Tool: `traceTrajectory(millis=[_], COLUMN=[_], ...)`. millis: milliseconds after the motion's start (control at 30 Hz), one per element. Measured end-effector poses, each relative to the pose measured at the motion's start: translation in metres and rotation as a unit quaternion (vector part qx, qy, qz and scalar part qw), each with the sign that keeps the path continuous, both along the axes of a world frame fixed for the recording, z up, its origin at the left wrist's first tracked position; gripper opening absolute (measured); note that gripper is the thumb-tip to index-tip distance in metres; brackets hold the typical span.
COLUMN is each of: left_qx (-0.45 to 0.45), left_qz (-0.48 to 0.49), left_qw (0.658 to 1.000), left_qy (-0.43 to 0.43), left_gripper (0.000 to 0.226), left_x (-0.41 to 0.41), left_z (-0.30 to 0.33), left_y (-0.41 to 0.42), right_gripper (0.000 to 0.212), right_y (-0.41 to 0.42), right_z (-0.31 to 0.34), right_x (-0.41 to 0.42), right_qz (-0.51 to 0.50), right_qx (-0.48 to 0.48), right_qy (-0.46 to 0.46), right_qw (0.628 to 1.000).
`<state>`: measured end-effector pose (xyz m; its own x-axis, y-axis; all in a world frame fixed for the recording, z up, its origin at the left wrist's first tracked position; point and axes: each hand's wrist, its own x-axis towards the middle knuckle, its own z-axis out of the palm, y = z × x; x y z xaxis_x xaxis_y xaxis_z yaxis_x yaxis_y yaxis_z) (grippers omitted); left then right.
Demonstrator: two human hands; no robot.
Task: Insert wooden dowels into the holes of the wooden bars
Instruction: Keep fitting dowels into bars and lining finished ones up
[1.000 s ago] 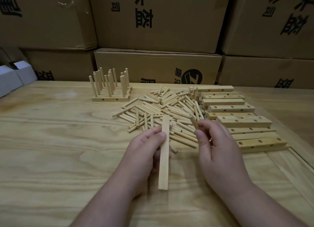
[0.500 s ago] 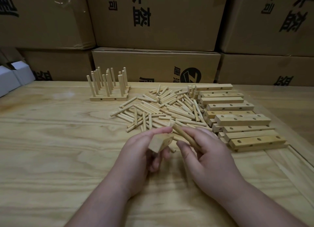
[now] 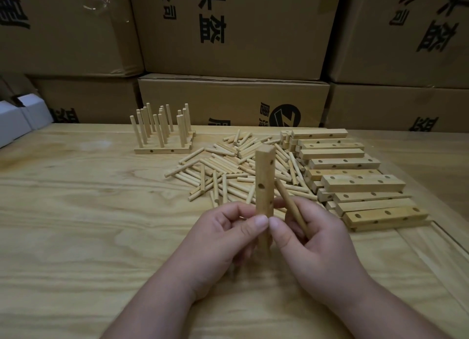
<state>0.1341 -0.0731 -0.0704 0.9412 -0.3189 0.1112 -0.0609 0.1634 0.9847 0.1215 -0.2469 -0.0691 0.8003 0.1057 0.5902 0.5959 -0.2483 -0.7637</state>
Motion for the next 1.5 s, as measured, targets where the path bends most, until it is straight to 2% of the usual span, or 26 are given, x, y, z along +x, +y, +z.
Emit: traceTrajectory(millis=[167,300,433,500,633,767,933,1000,1067,1300,1367,1500], left_qx=[0.001,-0.038,-0.055,-0.052,-0.051,-0.053,-0.057,-0.055,-0.044,-0.032,-0.015,0.016], left_qz=[-0.015,-0.003,-0.012,0.002,0.031,0.034,0.022,0.039,0.057,0.082,0.085,0.118], left_qw=[1.0,0.999,0.998,0.998,0.997,0.995,0.995,0.995,0.995,0.994,0.994,0.99], left_qy=[0.017,0.031,0.033,0.032,0.048,0.073,0.079,0.072,0.063,0.067,0.07,0.077], left_gripper=[0.052,0.038,0.05,0.05,0.044,0.043,0.045,0.037,0.04,0.045,0.043,0.046], left_x=[-0.003,0.0,0.002,0.001,0.003,0.004,0.004,0.003,0.002,0.002,0.001,-0.001], left_z=[-0.001,-0.004,-0.003,-0.002,-0.003,-0.003,-0.001,0.0,0.002,0.005,0.006,0.008], left_y=[-0.002,0.0,0.003,0.002,0.001,0.001,0.001,0.0,-0.001,-0.004,-0.005,-0.007], right_gripper=[0.012,0.014,0.016,0.007,0.022,0.01,0.01,0.013,0.011,0.012,0.009,0.018], right_y=[0.002,0.002,0.003,0.003,-0.001,-0.002,-0.004,-0.007,-0.009,-0.022,-0.022,-0.02], right_z=[0.002,0.002,0.002,0.005,0.004,0.001,0.001,0.004,0.008,0.041,0.047,0.052], right_x=[-0.004,-0.002,-0.002,-0.003,-0.002,0.002,0.004,0.005,0.006,0.01,0.007,0.005], right_qz=[0.021,0.08,0.112,0.095,0.025,-0.019,-0.06,-0.068,-0.075,-0.036,-0.034,-0.044], right_qx=[0.02,-0.026,-0.039,-0.036,-0.024,-0.009,-0.027,-0.05,-0.083,-0.214,-0.236,-0.268], right_qy=[0.066,0.07,0.072,0.068,0.091,0.082,0.049,0.024,0.014,0.038,0.037,0.049], right_qw=[0.997,0.994,0.99,0.992,0.995,0.996,0.997,0.996,0.994,0.975,0.97,0.961])
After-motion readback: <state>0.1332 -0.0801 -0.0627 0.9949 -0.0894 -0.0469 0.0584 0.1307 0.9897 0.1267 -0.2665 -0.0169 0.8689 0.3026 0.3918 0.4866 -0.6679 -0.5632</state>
